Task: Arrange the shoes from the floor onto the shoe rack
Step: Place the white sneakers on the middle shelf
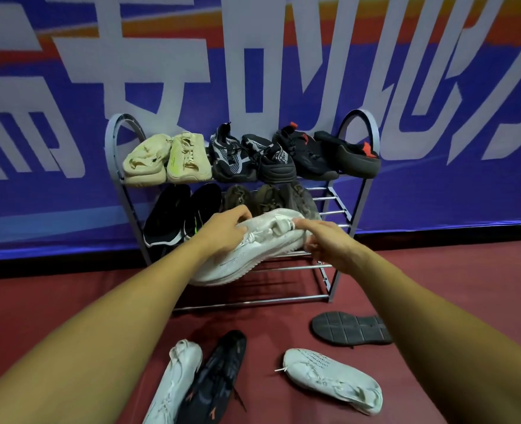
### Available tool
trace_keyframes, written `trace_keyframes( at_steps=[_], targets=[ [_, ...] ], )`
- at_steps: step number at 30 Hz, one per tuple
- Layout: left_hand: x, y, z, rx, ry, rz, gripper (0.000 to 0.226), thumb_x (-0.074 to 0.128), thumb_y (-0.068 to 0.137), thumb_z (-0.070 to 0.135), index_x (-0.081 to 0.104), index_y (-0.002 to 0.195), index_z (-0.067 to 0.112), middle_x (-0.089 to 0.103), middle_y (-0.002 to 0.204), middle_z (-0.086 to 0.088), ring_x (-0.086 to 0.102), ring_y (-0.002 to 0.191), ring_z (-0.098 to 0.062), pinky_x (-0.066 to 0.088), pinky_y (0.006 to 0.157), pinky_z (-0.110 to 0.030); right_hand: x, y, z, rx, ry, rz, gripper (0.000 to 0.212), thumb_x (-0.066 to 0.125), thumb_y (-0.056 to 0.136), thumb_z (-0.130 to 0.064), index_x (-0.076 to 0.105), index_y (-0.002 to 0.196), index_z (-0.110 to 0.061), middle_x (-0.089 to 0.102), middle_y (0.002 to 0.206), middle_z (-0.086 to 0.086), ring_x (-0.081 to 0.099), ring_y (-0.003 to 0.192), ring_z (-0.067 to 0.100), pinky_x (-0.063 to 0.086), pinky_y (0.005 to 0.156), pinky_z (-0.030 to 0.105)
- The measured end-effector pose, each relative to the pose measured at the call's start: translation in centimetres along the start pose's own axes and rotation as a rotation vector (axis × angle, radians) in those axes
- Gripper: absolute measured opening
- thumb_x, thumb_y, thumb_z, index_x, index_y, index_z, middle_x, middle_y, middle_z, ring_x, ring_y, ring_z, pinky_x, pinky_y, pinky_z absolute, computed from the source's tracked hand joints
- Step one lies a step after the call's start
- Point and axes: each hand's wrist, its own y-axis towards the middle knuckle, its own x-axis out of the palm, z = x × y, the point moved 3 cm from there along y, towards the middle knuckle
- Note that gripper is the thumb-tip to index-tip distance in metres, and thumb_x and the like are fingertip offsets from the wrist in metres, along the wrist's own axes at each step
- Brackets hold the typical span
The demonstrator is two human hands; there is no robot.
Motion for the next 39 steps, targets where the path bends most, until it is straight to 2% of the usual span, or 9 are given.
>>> trace_keyframes(
  at_steps=[5, 11, 16, 22, 25, 28, 33, 36, 39],
  targets=[
    [-0.6, 0.6, 0.9, 0.015, 0.069, 0.212, 0.016, 0.053, 0.092, 0.028, 0.063, 0.104, 0.030, 0.064, 0.104, 0.001, 0.055, 0.104, -0.028, 0.047, 0.092, -0.045, -2.2, 0.0, -1.1, 0.046, 0.098, 0.041, 0.049, 0.069, 0.088, -0.036, 0.064, 0.122, 0.000, 0.042, 0.061, 0.004, 0.042, 0.049, 0.010, 0.023, 0.052, 0.025],
    [-0.6, 0.8, 1.5, -0.018, 0.050, 0.379, 0.018, 0.051, 0.096, 0.031, 0.060, 0.107, 0.020, 0.056, 0.109, -0.009, 0.050, 0.111, -0.030, 0.045, 0.091, -0.039, -3.7, -1.0, -1.6, 0.139, 0.312, -0.023, 0.038, 0.064, 0.092, -0.028, 0.059, 0.123, -0.006, 0.058, 0.084, 0.009, 0.056, 0.050, 0.007, 0.028, 0.058, 0.021],
    [2.1, 0.8, 3.2, -0.346, -0.646, 0.105, 0.033, 0.061, 0.092, 0.051, 0.052, 0.096, 0.019, 0.059, 0.096, -0.006, 0.055, 0.078, -0.017, 0.041, 0.061, -0.024, -3.3, -1.3, -0.4, 0.175, 0.352, -0.107, 0.029, 0.066, 0.089, -0.023, 0.060, 0.114, -0.010, 0.054, 0.071, 0.003, 0.052, 0.056, 0.010, 0.030, 0.057, 0.022],
    [5.0, 2.5, 4.4, -0.344, -0.967, 0.034, 0.045, 0.066, 0.091, 0.037, 0.046, 0.132, 0.037, 0.072, 0.098, 0.002, 0.067, 0.073, -0.008, 0.039, 0.057, -0.023, -2.7, -1.6, 0.2, 0.227, 0.113, -0.178, 0.048, 0.077, 0.082, -0.046, 0.066, 0.116, -0.014, 0.061, 0.071, -0.002, 0.054, 0.063, 0.008, 0.038, 0.061, 0.022],
    [5.8, 3.3, 5.1, -0.346, -0.984, 0.037, 0.061, 0.068, 0.088, 0.034, 0.039, 0.142, 0.036, 0.072, 0.110, 0.000, 0.065, 0.084, -0.013, 0.039, 0.058, -0.025, -3.6, -1.4, 0.2, 0.258, -0.011, -0.204, 0.047, 0.078, 0.077, -0.056, 0.067, 0.098, -0.016, 0.047, 0.064, -0.005, 0.039, 0.058, 0.006, 0.032, 0.058, 0.021],
    [6.8, 3.7, 5.7, -0.337, -0.943, 0.029, 0.081, 0.070, 0.076, 0.034, 0.034, 0.148, 0.034, 0.069, 0.116, 0.000, 0.064, 0.085, -0.015, 0.041, 0.056, -0.025, -4.6, -1.3, 0.2, 0.239, -0.136, -0.128, 0.043, 0.084, 0.074, -0.048, 0.067, 0.094, -0.013, 0.056, 0.065, -0.002, 0.044, 0.057, 0.007, 0.035, 0.058, 0.022],
    [8.3, 4.5, 7.7, -0.290, -0.932, 0.029, 0.037, 0.067, 0.090, 0.033, 0.058, 0.124, 0.024, 0.067, 0.101, -0.006, 0.056, 0.072, -0.015, 0.040, 0.050, -0.021, -5.2, -1.0, 0.5, 0.223, -0.070, -0.091, 0.051, 0.079, 0.076, -0.055, 0.069, 0.103, -0.013, 0.069, 0.078, 0.003, 0.050, 0.059, 0.007, 0.037, 0.056, 0.020],
    [9.4, 5.2, 8.6, -0.263, -0.916, 0.013, 0.034, 0.070, 0.088, 0.038, 0.061, 0.117, 0.022, 0.070, 0.111, -0.008, 0.060, 0.084, -0.018, 0.037, 0.055, -0.023, -6.7, -0.6, 0.9, 0.203, -0.012, 0.021, 0.054, 0.074, 0.079, -0.059, 0.069, 0.110, -0.016, 0.060, 0.070, -0.001, 0.045, 0.058, 0.007, 0.036, 0.058, 0.021],
    [9.9, 5.7, 9.4, -0.221, -0.872, -0.034, 0.048, 0.069, 0.089, 0.036, 0.058, 0.135, 0.028, 0.068, 0.122, -0.003, 0.061, 0.084, -0.013, 0.039, 0.050, -0.021, -7.9, -0.2, 1.5, 0.211, 0.002, 0.072, 0.055, 0.073, 0.080, -0.061, 0.070, 0.113, -0.018, 0.055, 0.073, -0.002, 0.043, 0.059, 0.007, 0.036, 0.053, 0.020]
  ],
)
